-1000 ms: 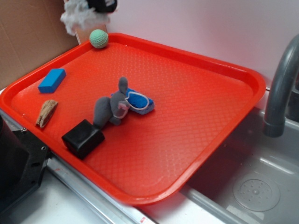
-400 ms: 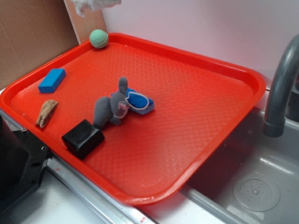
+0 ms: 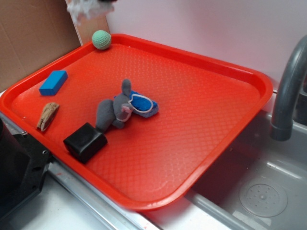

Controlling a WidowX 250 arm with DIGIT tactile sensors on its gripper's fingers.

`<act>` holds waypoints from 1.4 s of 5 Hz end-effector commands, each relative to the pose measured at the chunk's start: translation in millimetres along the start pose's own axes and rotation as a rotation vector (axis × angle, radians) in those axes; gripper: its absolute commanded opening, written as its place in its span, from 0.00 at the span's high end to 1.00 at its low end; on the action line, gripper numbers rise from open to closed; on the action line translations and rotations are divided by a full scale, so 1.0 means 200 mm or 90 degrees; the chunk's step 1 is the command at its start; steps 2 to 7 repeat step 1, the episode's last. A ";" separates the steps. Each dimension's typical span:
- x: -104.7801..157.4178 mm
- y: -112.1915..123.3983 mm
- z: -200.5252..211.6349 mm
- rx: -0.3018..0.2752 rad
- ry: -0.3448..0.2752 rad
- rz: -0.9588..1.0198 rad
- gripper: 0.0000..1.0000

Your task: Grab the white paper.

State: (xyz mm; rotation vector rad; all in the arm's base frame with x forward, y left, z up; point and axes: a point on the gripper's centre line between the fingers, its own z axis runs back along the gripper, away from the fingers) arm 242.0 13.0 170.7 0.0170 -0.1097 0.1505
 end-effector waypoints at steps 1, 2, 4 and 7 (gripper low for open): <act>0.01 0.15 -0.05 0.025 -0.010 0.003 1.00; 0.01 0.15 -0.05 0.025 -0.010 0.003 1.00; 0.01 0.15 -0.05 0.025 -0.010 0.003 1.00; 0.01 0.15 -0.05 0.025 -0.010 0.003 1.00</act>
